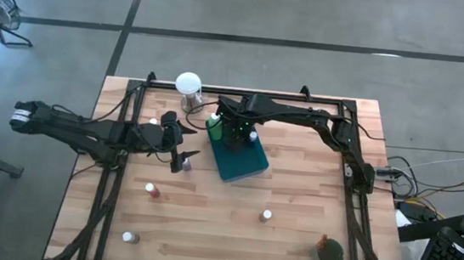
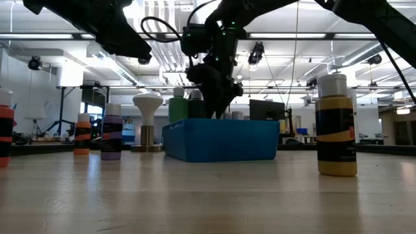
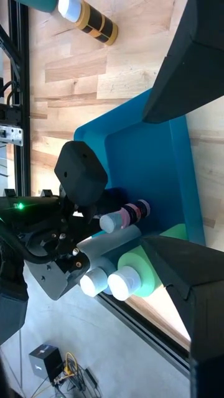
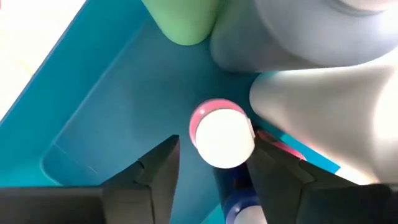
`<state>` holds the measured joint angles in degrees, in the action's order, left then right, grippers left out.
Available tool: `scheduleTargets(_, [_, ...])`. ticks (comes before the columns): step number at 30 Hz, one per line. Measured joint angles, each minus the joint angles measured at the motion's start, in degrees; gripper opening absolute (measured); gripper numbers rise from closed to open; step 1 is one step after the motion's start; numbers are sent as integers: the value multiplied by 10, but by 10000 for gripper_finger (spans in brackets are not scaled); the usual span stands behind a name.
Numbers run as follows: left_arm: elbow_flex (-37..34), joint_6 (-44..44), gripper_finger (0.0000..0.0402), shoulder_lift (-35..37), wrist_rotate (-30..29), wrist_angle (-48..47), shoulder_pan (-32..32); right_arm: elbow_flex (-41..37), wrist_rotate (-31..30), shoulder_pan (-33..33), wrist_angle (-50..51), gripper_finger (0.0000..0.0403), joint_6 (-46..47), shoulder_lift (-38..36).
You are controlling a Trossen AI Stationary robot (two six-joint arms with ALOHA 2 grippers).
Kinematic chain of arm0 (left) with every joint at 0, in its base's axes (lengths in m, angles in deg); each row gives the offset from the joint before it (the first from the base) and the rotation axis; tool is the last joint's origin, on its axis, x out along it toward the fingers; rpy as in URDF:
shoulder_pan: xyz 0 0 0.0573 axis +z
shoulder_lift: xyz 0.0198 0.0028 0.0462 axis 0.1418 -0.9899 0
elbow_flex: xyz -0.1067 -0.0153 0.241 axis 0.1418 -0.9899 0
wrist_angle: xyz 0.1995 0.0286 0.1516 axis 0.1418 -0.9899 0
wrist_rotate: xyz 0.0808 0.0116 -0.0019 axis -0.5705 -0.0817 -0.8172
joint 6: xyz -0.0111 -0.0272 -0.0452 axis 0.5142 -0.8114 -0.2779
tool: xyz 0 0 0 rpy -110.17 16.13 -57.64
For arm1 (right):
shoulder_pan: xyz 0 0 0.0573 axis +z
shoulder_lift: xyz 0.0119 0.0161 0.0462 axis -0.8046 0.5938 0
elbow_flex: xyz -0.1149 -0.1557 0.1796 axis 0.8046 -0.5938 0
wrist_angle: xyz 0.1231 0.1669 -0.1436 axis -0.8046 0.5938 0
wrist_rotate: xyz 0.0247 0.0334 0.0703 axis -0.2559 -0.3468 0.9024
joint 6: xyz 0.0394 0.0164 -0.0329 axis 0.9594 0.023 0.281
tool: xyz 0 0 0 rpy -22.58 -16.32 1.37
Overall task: Pick & Place Paint Supplies
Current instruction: Put the light pink paint bottle into the blue bin
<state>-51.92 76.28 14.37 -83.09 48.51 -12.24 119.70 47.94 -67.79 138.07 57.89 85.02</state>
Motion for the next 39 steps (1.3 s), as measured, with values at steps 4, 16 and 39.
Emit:
scheduleTargets(4, [0,0,314,0,0,0,0,7,1,0,0,197,0,1])
scheduleTargets(16, [0,0,314,0,0,0,0,17,-3,0,19,206,-6,2])
scheduleTargets(39, [0,0,314,0,0,0,0,17,-35,6,31,232,0,-3])
